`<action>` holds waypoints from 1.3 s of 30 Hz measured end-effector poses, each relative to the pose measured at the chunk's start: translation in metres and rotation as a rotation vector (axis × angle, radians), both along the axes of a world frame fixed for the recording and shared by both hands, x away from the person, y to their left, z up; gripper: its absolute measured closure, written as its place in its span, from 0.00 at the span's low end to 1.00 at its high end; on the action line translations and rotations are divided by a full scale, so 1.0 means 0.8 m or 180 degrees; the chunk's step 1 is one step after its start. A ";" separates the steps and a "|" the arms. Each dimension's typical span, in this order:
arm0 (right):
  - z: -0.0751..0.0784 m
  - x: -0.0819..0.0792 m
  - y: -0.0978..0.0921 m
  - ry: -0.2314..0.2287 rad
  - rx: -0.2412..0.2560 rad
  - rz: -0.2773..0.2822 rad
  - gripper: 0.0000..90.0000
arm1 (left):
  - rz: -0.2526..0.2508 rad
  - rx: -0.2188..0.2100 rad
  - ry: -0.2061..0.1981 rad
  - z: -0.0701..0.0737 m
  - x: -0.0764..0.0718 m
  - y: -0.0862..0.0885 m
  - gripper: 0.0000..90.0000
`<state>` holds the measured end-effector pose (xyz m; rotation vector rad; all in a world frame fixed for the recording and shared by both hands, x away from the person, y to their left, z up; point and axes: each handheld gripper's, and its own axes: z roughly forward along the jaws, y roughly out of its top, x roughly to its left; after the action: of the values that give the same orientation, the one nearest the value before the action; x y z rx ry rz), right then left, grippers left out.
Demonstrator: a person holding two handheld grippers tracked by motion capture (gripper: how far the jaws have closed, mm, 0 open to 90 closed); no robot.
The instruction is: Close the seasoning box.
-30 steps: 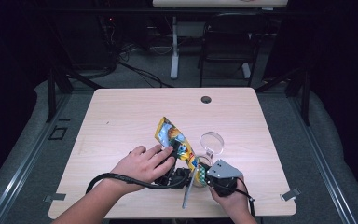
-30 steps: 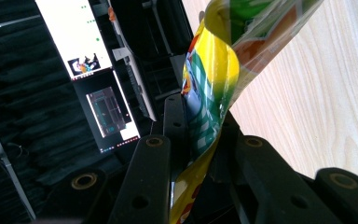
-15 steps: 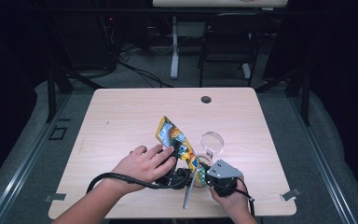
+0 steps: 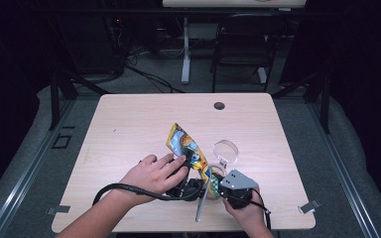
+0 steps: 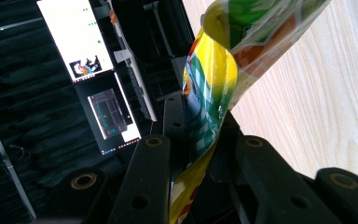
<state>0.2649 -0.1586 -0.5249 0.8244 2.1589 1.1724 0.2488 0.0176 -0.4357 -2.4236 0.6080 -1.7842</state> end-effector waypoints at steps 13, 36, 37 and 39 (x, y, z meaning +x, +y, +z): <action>0.000 0.000 0.000 0.0005 -0.0001 0.0005 0.97 | -0.0017 -0.0009 0.0002 0.000 0.000 -0.002 0.90; -0.001 0.000 0.000 -0.0002 0.0014 -0.0001 0.97 | -0.0031 -0.0003 0.0008 0.001 0.000 -0.003 0.90; -0.001 0.000 0.000 -0.0001 0.0015 0.0000 0.97 | -0.0032 -0.0001 0.0008 0.001 0.000 -0.004 0.90; -0.001 0.000 0.000 -0.0002 0.0019 0.0001 0.97 | -0.0034 -0.0006 0.0011 0.001 0.000 -0.004 0.90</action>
<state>0.2650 -0.1583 -0.5254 0.8262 2.1560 1.1799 0.2488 0.0143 -0.4349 -2.4297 0.6212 -1.7857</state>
